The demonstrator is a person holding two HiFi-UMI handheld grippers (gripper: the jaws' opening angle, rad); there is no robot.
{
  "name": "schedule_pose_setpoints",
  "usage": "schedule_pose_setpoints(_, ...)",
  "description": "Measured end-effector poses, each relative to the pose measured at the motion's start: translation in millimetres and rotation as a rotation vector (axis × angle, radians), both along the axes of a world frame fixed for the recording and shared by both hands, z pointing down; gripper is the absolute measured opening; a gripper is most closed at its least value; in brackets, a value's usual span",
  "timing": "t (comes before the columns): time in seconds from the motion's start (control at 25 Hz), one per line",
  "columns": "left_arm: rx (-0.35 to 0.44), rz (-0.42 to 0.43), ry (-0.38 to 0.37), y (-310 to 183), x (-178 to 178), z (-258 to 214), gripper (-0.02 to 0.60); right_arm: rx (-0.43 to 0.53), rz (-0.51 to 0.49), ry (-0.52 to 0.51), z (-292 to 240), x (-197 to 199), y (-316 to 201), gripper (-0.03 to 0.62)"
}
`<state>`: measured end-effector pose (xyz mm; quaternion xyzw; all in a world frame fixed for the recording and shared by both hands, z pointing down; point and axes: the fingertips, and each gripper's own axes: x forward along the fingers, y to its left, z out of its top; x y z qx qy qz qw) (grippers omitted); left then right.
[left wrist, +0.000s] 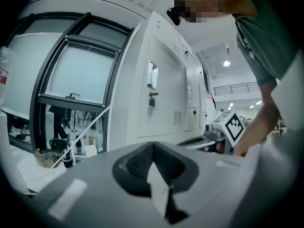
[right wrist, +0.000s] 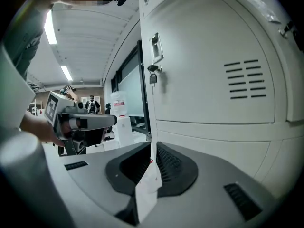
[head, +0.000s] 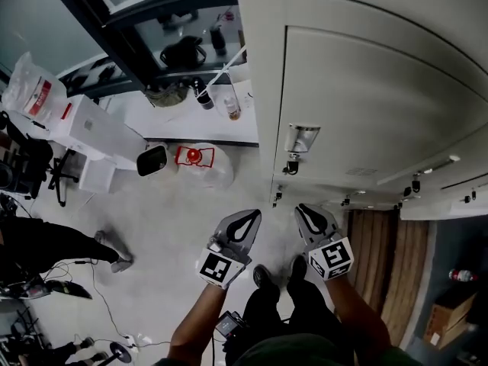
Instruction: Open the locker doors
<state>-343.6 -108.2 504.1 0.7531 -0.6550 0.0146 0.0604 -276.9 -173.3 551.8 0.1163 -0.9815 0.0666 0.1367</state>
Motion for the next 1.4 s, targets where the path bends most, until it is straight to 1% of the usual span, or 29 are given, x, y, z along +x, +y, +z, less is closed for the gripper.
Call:
schedule_pose_setpoints(0.24, -0.022, 0.011, 0.040, -17.5, -11.4, 46.3, -0.005, -0.024, 0.029, 0.077, 57.6, -24.2, -12.3, 0.008)
schedule_pose_setpoints(0.4, -0.047, 0.020, 0.059, -28.5, -15.9, 81.6, 0.009, -0.036, 0.053, 0.110, 96.3, -36.8, -20.5, 0.008)
schedule_pose_setpoints(0.56, -0.060, 0.040, 0.045, -36.5, -16.8, 110.3, 0.034, -0.042, 0.064, 0.139, 129.4, -49.4, -24.6, 0.008)
schedule_pose_setpoints(0.72, -0.053, 0.054, 0.025, -42.8, -19.1, 134.3, 0.035, -0.041, 0.086, 0.165, 157.4, -59.6, -30.4, 0.008)
schedule_pose_setpoints(0.8, -0.054, 0.044, 0.034, -47.2, -22.9, 141.9, 0.035, -0.037, 0.097, 0.175, 169.3, -64.3, -33.4, 0.008)
schedule_pose_setpoints(0.88, -0.055, 0.038, 0.040, -51.6, -25.4, 151.3, 0.035, -0.030, 0.108, 0.180, 180.4, -68.4, -36.5, 0.008)
schedule_pose_setpoints(1.04, -0.067, 0.044, 0.024, -54.1, -25.0, 172.4, 0.035, -0.006, 0.123, 0.184, 194.4, -75.2, -41.1, 0.009)
schedule_pose_setpoints(1.24, -0.068, 0.034, 0.034, -53.1, -24.9, 184.8, 0.034, 0.022, 0.127, 0.172, 200.2, -87.2, -42.1, 0.012)
schedule_pose_setpoints(1.4, -0.072, 0.023, 0.037, -50.5, -25.5, 188.2, 0.034, 0.011, 0.147, 0.163, 201.4, -88.9, -41.8, 0.017)
